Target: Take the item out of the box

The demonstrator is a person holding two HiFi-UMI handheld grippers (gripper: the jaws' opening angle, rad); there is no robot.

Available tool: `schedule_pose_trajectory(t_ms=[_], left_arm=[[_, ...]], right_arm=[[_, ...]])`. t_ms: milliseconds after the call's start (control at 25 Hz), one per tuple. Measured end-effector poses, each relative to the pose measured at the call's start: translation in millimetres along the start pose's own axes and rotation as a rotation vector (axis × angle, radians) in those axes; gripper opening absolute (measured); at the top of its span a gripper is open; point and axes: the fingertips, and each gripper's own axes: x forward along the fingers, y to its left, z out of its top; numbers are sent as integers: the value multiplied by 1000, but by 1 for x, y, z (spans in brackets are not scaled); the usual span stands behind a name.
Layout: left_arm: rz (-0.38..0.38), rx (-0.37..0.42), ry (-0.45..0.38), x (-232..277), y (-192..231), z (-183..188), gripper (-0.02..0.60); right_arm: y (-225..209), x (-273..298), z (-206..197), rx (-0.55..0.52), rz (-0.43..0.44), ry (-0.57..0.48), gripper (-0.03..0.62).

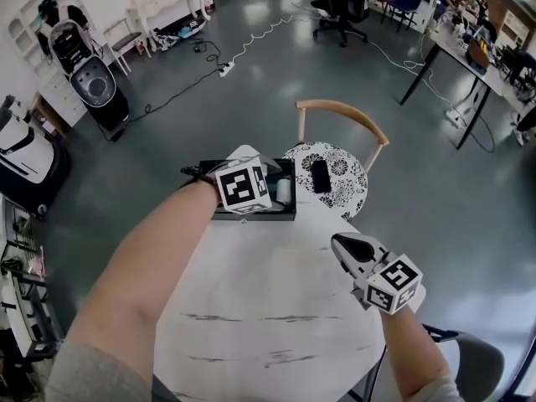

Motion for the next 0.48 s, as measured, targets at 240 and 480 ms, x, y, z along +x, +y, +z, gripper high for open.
schedule_pose_trajectory(t_ms=[240,480], left_arm=[[-6,32,40,23,2,-1,354],[-20,50,31,41,0,0,346]], right_arm=[[-7,4,-5,10,2,-4,9],[-9,4,-12,20,5,-1,9]])
